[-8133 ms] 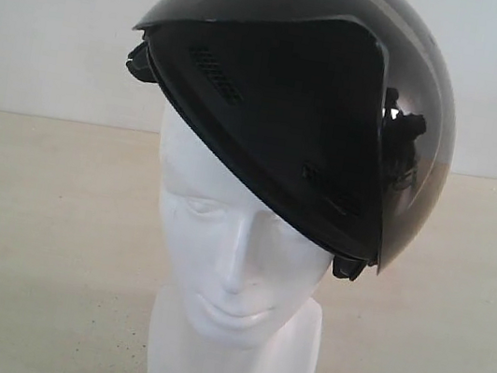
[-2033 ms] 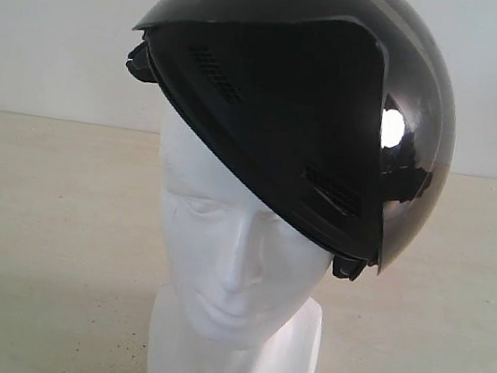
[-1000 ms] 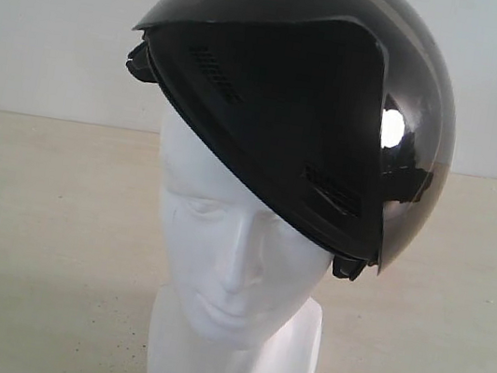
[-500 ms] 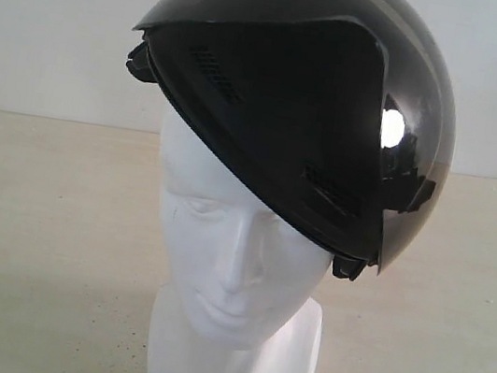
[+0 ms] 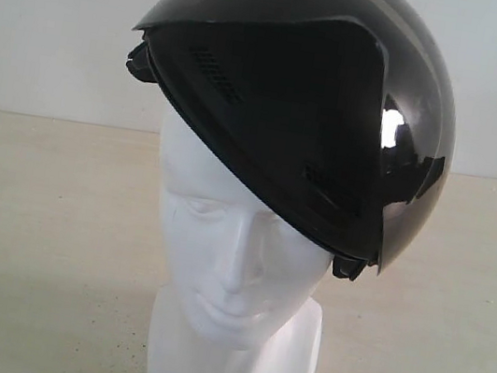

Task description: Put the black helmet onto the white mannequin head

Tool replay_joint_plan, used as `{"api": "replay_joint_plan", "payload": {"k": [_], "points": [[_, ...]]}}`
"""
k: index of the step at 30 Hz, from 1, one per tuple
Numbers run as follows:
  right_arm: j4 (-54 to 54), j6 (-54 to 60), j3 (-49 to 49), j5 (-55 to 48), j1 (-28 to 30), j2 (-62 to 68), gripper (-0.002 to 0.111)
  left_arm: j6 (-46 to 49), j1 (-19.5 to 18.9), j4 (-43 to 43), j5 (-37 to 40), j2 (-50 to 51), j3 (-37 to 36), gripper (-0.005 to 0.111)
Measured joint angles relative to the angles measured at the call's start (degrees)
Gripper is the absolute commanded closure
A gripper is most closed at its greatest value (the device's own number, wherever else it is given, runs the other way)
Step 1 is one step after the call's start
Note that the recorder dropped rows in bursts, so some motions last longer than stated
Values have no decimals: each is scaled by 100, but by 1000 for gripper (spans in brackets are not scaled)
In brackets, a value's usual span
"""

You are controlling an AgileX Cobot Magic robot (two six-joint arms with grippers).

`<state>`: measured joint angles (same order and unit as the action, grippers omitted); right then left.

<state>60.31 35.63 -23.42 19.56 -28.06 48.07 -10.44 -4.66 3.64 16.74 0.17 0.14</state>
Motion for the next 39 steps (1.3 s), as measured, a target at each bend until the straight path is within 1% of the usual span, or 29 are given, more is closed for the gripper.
{"api": "replay_joint_plan", "payload": {"k": [2, 7, 9, 11, 13, 17, 19, 21, 24, 27, 32, 36, 39], "points": [[-242, -364, 0, 58, 0, 0, 108, 0, 0, 0, 0, 0, 0, 102], [-476, -627, 0, 479, 13, 0, 108, 0, 0, 0, 0, 0, 0, 102], [-583, -656, -28, 547, 133, 0, 108, 0, 0, 0, 0, 0, 0, 102], [-729, -697, -154, 361, 486, 0, 108, 0, 0, 0, 0, 0, 0, 102], [-1065, -913, -374, -150, 1031, 0, 108, 0, 0, 0, 0, 0, 0, 102], [-2231, -1902, -1134, -2178, 2239, 135, 108, 0, 0, 0, 0, 0, 0, 102], [-2813, -2492, -1551, -3059, 2652, 275, 108, 0, 0, 0, 0, 0, 0, 102], [-3420, -3097, -1956, -3764, 2871, 398, 108, 0, 0, 0, 0, 0, 0, 102], [-4037, -3563, -2626, -4812, 2932, 603, 108, 0, 0, 0, 0, 0, 0, 102], [-4184, -3659, -3132, -5611, 2941, 755, 108, 0, 0, 0, 0, 0, 0, 102], [-4140, -3706, -3350, -6017, 2941, 779, 108, 0, 0, 0, 0, 0, 0, 102], [-3622, -3355, -3350, -6200, 2941, 779, 108, 0, 0, 0, 0, 0, 0, 102], [-3442, -3198, -3353, -6171, 2941, 779, 108, 0, 0, 0, 0, 0, 0, 102]]}}
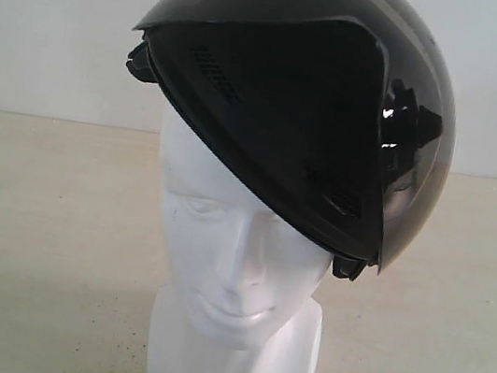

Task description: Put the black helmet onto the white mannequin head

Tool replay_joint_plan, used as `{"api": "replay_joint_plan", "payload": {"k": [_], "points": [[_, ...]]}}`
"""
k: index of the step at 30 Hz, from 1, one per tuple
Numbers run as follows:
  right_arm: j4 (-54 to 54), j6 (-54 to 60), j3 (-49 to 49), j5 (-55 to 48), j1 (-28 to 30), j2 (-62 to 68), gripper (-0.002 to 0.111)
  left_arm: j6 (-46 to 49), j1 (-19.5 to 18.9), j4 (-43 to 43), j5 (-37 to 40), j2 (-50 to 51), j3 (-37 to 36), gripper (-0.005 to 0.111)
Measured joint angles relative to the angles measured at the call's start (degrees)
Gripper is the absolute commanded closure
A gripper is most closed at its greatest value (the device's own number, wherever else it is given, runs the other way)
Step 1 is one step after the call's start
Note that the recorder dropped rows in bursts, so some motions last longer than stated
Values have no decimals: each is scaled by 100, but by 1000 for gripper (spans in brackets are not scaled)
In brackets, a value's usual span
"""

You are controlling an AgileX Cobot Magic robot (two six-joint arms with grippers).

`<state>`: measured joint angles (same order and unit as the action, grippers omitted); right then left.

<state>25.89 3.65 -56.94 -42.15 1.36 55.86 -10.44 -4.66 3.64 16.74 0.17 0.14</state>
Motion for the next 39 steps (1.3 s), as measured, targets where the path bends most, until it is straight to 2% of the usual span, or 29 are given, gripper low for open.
{"api": "replay_joint_plan", "payload": {"k": [13, 22, 30, 35, 39], "points": [[38, 74, 0, 21, 0, 22, 108, 15, 0, 0, 0, 0, 0, 102], [59, 74, 0, -13, 0, 22, 108, 483, 0, -465, 0, 0, 0, 102], [1002, 673, -23, -112, 0, 22, 108, 551, 0, -489, 0, 0, 0, 102], [1151, 749, -59, -124, 30, 106, 108, 560, 0, -489, 0, 0, 0, 102], [1257, 613, -68, -381, 145, 691, 108, 560, 0, -489, 0, 0, 0, 102]]}}
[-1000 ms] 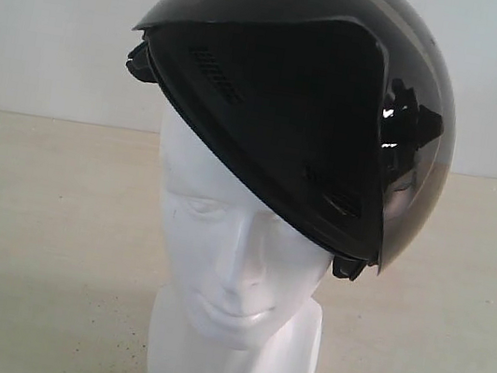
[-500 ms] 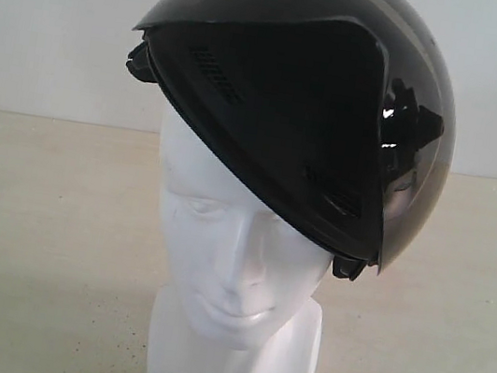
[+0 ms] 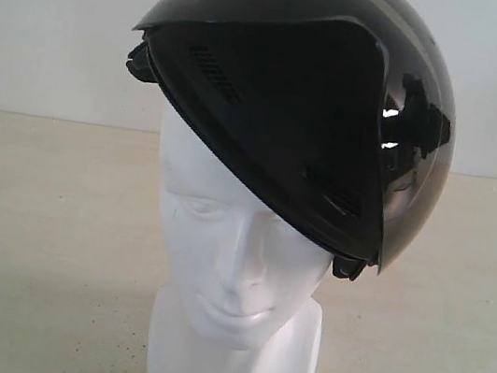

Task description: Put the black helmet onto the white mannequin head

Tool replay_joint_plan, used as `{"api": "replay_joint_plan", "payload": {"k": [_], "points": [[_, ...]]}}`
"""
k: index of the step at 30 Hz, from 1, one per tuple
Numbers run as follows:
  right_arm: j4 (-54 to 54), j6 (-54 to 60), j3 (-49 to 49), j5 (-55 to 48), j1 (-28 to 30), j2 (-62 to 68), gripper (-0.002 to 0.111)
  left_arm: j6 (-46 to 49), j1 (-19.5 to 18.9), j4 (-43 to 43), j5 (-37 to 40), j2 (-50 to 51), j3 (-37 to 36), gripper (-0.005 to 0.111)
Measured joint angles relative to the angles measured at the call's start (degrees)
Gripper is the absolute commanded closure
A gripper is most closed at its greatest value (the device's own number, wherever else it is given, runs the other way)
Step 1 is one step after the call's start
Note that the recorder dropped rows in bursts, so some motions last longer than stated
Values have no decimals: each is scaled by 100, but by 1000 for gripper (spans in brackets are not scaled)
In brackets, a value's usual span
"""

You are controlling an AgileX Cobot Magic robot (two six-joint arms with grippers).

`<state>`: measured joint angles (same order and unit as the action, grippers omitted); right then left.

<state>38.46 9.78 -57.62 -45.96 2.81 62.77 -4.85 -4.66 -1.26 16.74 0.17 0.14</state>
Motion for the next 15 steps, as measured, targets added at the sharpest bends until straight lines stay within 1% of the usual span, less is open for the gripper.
{"api": "replay_joint_plan", "payload": {"k": [2, 5, 7, 11, 15], "points": [[243, 211, 0, -74, -2, 210, 108, 0, 0, 0, 0, 0, 0, 102], [355, 344, 0, -19, -2, 155, 108, 108, 0, -89, 0, 0, 0, 102], [341, 377, 0, -5, -2, 143, 108, 95, 0, 164, -249, 0, 0, 102], [318, 389, 0, 63, -2, 143, 108, -8, 0, 302, -1674, 0, 0, 102], [318, 251, 0, 63, -2, 211, 108, -755, 0, 334, -3845, -4, 0, 102]]}}
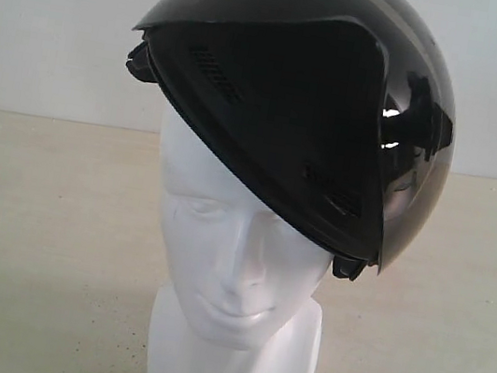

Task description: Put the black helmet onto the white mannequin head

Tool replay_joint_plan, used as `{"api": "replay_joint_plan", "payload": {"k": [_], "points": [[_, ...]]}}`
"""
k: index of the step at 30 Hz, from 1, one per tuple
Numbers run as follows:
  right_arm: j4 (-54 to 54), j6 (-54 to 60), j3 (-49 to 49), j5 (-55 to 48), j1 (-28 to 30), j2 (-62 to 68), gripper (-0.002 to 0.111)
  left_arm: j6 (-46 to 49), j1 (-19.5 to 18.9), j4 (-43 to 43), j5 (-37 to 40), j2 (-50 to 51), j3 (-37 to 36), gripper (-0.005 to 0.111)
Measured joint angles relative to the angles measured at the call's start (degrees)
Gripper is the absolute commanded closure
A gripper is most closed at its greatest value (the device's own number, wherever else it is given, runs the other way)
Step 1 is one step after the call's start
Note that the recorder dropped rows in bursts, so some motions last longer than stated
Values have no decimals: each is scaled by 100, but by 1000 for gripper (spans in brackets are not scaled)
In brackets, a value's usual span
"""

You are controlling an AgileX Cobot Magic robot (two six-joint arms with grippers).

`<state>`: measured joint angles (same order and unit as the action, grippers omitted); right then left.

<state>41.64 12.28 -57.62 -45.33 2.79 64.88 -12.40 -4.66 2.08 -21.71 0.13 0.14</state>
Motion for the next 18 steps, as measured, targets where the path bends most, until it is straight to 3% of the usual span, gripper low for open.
{"api": "replay_joint_plan", "payload": {"k": [2, 4, 7, 10, 18], "points": [[0, -98, 57, 0, 0, 149, 108, -467, 0, 0, -1079, 0, 0, 102], [0, -110, 179, 0, 0, 236, 108, -1308, 0, 45, -1148, 0, 46, 102], [0, -87, 394, -14, 0, 297, 108, -2377, 0, 115, 6, 0, 387, 102], [53, -42, 606, 2, 0, 297, 108, -2569, 0, 140, 1079, 105, 799, 102], [461, 265, 1056, 154, 0, 312, 108, -2557, 31, 140, 2121, 1878, 2532, 102]]}}
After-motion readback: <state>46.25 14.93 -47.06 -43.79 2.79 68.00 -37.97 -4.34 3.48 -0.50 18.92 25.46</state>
